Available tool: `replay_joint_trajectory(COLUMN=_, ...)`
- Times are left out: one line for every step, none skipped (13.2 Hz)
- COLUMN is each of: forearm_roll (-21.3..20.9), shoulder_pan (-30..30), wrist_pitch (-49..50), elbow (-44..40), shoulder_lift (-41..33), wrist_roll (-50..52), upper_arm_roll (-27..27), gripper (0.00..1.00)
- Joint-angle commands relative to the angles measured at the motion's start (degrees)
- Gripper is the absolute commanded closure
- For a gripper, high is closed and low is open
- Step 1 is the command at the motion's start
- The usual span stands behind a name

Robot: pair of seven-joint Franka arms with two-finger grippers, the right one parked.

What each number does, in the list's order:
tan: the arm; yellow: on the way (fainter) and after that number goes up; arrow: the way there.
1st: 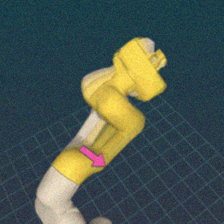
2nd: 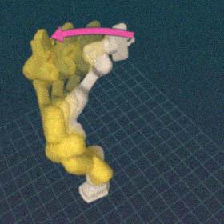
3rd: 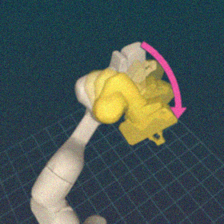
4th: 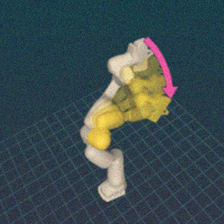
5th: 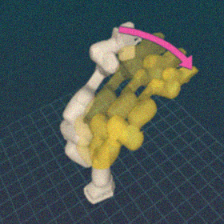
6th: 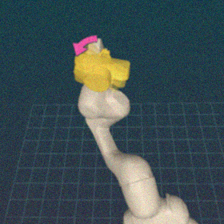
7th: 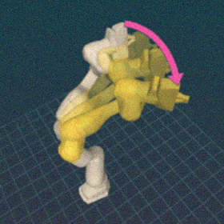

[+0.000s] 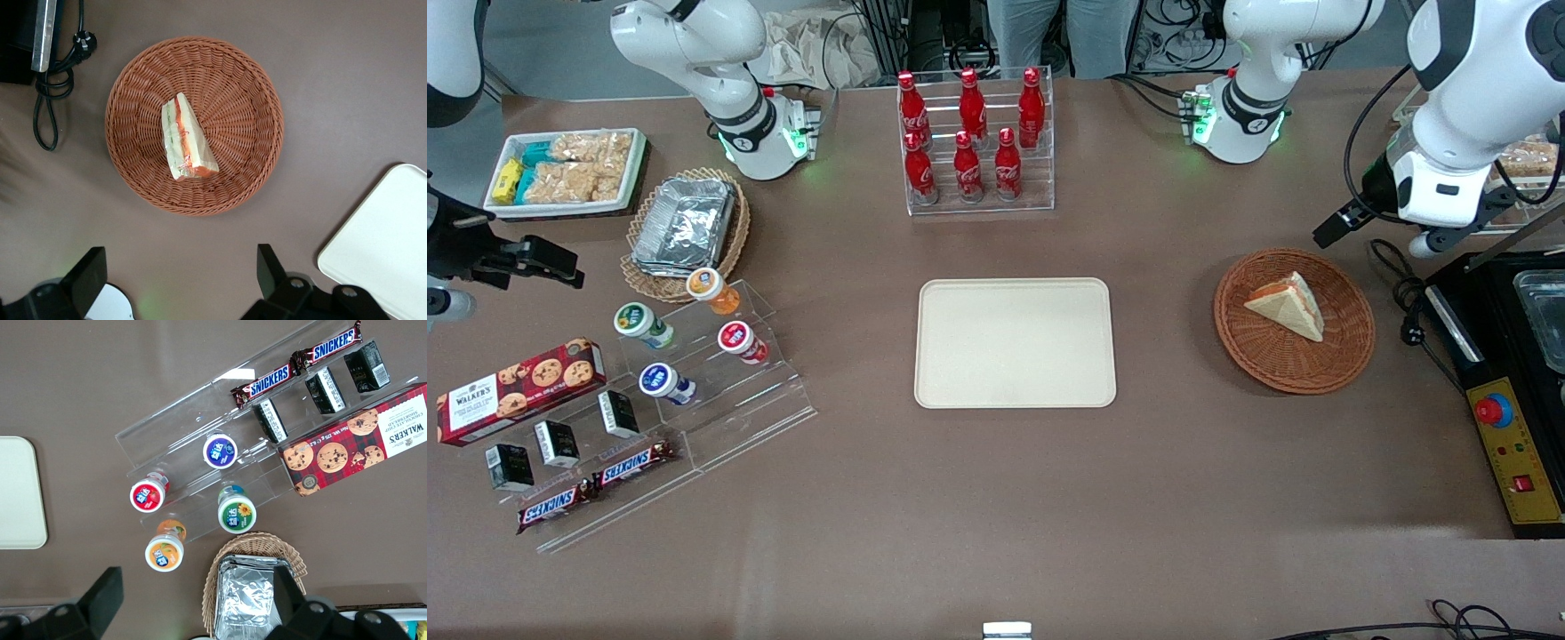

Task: Place sandwich from basket to tray
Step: 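Lower the open left gripper down onto the sandwich in the basket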

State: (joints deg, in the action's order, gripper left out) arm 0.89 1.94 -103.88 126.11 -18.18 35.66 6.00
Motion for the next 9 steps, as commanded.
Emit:
replay_joint_trajectory(forearm_roll=-1.2, shoulder_pan=0.3, wrist_pitch=-2.3, elbow=3.3, shoulder_lift=-2.0, wrist_roll=1.2, upper_arm_roll=0.3, gripper=0.00)
replay_joint_trajectory(forearm_roll=-1.2, shoulder_pan=0.3, wrist_pitch=-2.6, elbow=3.9, shoulder_lift=-2.0, wrist_roll=1.2, upper_arm_roll=0.2, gripper=0.00)
replay_joint_trajectory(forearm_roll=-1.2, shoulder_pan=0.4, wrist_pitch=-2.7, elbow=4.2, shoulder_lift=-2.0, wrist_roll=1.2, upper_arm_roll=0.1, gripper=0.00)
replay_joint_trajectory(forearm_roll=-1.2, shoulder_pan=0.4, wrist_pitch=-3.2, elbow=4.6, shoulder_lift=-2.0, wrist_roll=1.2, upper_arm_roll=0.1, gripper=0.00)
replay_joint_trajectory(forearm_roll=-1.2, shoulder_pan=1.3, wrist_pitch=-3.8, elbow=5.3, shoulder_lift=-2.2, wrist_roll=1.2, upper_arm_roll=0.0, gripper=0.00)
replay_joint_trajectory(forearm_roll=-1.2, shoulder_pan=2.7, wrist_pitch=-4.7, elbow=6.2, shoulder_lift=-2.5, wrist_roll=1.2, upper_arm_roll=0.1, gripper=0.00)
replay_joint_trajectory(forearm_roll=-1.3, shoulder_pan=3.0, wrist_pitch=-5.6, elbow=7.3, shoulder_lift=-2.9, wrist_roll=1.2, upper_arm_roll=0.1, gripper=0.00)
replay_joint_trajectory(forearm_roll=-1.3, shoulder_pan=3.0, wrist_pitch=-6.8, elbow=8.7, shoulder_lift=-3.2, wrist_roll=1.3, upper_arm_roll=0.1, gripper=0.00)
replay_joint_trajectory(forearm_roll=-1.2, shoulder_pan=3.1, wrist_pitch=-7.8, elbow=9.9, shoulder_lift=-3.4, wrist_roll=1.2, upper_arm_roll=0.1, gripper=0.00)
